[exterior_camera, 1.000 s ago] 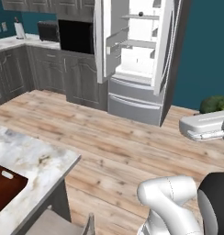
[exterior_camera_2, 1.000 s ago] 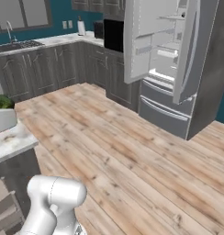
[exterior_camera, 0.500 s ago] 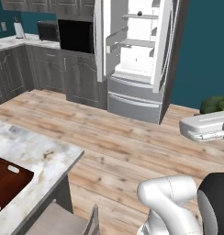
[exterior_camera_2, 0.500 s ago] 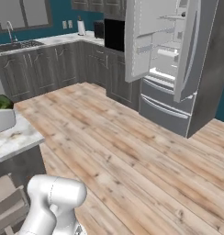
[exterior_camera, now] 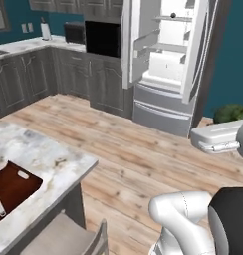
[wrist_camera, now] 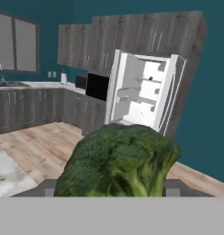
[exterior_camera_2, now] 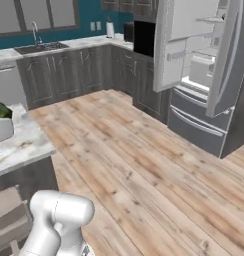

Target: Gather the eggplant and broccoli from the fridge and place them on a tray on the dining counter. Then gather the chicken drumsticks from the fridge and place them on the other tray.

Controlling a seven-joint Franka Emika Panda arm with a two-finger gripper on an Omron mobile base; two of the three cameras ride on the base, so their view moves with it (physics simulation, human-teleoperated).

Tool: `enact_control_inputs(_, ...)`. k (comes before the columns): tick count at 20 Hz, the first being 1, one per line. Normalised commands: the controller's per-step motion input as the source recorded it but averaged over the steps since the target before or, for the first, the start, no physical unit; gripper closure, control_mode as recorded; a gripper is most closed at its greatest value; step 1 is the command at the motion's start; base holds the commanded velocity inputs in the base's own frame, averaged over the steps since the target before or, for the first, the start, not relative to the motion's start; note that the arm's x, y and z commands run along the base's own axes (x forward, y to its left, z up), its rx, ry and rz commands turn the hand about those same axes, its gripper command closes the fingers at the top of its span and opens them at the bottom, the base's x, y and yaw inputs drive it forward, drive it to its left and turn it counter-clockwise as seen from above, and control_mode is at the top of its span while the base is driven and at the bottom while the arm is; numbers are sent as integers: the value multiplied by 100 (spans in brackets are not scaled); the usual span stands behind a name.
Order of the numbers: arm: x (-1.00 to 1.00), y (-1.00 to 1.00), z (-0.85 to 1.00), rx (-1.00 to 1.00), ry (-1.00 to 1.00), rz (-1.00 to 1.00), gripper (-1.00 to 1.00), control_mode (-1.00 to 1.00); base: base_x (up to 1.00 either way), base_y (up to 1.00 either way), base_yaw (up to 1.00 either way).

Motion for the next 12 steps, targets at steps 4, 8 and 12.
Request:
enact_control_inputs(4,0,0,0,0,0,0,100,100,-2,-50,46)
enact_control_inputs(8,0,0,0,0,0,0,100,100,-75,-21,47)
enact_control_inputs(12,0,0,0,0,0,0,100,100,-63,6,41)
